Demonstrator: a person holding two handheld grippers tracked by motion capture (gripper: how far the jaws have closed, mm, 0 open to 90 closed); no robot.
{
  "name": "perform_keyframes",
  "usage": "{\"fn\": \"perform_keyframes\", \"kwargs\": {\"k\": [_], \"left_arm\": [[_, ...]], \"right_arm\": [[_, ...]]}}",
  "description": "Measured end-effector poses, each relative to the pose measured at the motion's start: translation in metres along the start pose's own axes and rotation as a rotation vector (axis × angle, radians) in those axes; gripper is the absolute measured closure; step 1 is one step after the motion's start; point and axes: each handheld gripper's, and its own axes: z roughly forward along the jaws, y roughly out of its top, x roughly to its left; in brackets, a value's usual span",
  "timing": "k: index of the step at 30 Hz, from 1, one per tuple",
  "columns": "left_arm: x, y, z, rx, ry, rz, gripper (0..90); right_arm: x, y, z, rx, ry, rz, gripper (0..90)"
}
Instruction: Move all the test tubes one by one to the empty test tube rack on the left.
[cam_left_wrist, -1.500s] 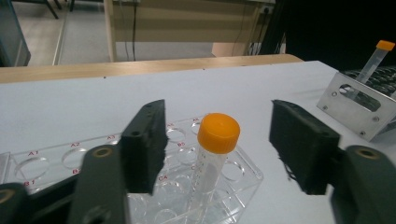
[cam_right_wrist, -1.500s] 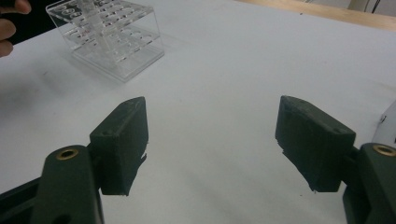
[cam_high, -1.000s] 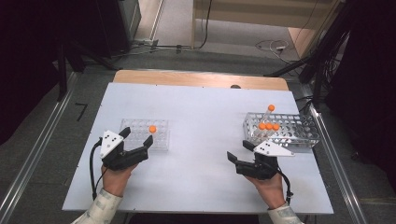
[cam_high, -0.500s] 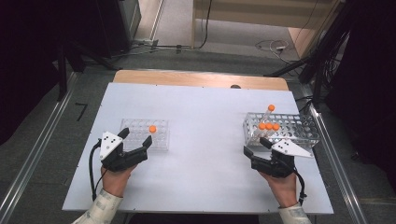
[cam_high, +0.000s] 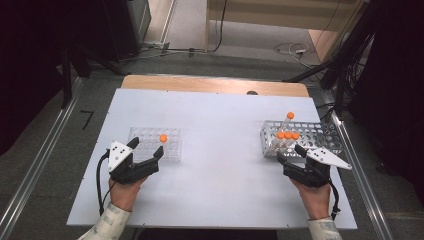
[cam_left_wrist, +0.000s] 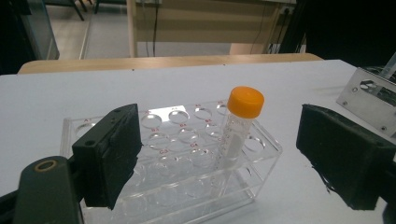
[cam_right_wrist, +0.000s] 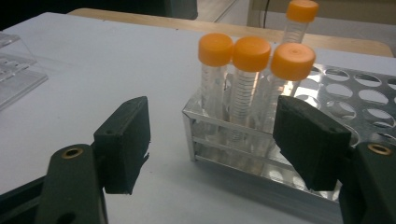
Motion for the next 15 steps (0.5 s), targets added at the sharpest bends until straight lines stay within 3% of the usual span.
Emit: {"fn": "perform_keyframes", "kwargs": {"k": [8,15], "left_arm": [[0.000,-0.001,0.000,0.003,0.000,0.001,14.1],[0.000,-0.001,0.001,0.005,0.000,0.002,14.1]], "right_arm": [[-0.012,-0.002,0.002,-0.001,-0.056,0.017,30.2],[-0.024,-0.004,0.008,0.001,-0.090,0.033,40.8]]}}
